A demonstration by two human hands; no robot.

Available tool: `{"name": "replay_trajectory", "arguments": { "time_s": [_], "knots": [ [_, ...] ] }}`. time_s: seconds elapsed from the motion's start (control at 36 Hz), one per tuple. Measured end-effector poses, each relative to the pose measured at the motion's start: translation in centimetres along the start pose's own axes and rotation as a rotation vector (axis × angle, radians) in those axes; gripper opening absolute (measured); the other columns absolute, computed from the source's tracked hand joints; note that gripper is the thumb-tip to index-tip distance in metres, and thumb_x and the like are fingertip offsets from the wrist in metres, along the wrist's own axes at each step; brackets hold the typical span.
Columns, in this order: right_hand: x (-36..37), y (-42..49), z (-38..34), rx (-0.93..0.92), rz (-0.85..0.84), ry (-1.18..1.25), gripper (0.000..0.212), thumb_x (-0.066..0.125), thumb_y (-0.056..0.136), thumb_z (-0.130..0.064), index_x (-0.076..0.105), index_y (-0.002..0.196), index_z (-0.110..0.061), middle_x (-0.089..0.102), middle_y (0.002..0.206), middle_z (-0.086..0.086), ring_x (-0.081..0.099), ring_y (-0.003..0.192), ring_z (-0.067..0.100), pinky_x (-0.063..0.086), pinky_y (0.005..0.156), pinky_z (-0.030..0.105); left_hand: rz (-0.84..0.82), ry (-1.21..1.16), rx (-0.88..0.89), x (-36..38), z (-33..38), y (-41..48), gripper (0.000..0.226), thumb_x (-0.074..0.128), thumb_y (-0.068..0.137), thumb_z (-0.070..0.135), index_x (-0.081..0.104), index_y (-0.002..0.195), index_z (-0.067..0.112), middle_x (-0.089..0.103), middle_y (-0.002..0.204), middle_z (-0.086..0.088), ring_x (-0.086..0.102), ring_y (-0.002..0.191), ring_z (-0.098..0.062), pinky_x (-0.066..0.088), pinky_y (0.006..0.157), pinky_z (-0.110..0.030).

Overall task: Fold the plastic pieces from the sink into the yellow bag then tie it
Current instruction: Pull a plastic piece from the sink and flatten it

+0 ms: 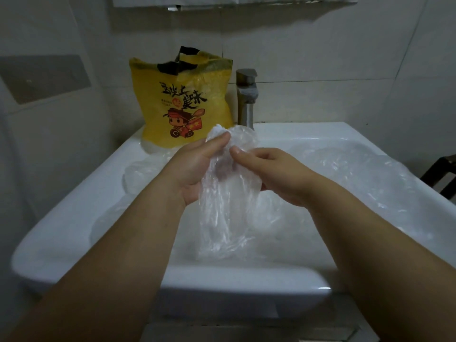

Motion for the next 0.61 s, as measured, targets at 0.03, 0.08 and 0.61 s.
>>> {"name": "replay_trajectory", "arguments": {
  "time_s": [0.03, 0.08, 0.61],
  "knots": [
    [0.0, -0.1, -0.1, -0.008, 0.014, 0.003, 0.049, 0.057, 0.089, -0.048, 0.069, 0.103, -0.003, 0.073, 0.097, 0.013, 0.068, 0.094, 0.032, 0.051, 0.093, 0.053, -0.009, 0.0, 0.005, 0.1, 0.1, -0.1, 0.045, 0.063, 0.09, 0.026, 0.058, 0.127, 0.001, 0.065, 0.121, -0.022, 0.067, 0.105, -0.034, 0.058, 0.083, -0.044],
    [-0.4, -0.2, -0.2, -0.01, 0.069, 0.03, 0.044, 0.059, 0.092, -0.037, 0.067, 0.099, 0.006, 0.07, 0.098, 0.021, 0.067, 0.095, 0.038, 0.052, 0.09, 0.055, -0.04, 0.015, 0.022, 0.2, 0.2, -0.2, 0.053, 0.069, 0.083, 0.03, 0.059, 0.126, 0.001, 0.065, 0.12, -0.022, 0.067, 0.105, -0.034, 0.055, 0.089, -0.046],
    [0.9, -0.8, -0.7, -0.395, 0.04, -0.516, 0.102, 0.072, 0.082, -0.005, 0.006, 0.132, -0.065, 0.006, 0.16, -0.005, 0.015, 0.145, 0.016, 0.038, 0.11, 0.037, 0.2, -0.205, -0.144, -1.7, -0.1, 0.6, 0.017, 0.053, 0.097, 0.015, 0.064, 0.103, 0.004, 0.068, 0.102, -0.011, 0.066, 0.088, -0.021, 0.055, 0.066, -0.029]
  ]
}}
Point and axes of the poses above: each hand's wrist, its own y-axis towards the middle knuckle, its own x-axis out of the palm, z = x × y, the point moved 4 cm from there along y, towards the middle knuckle
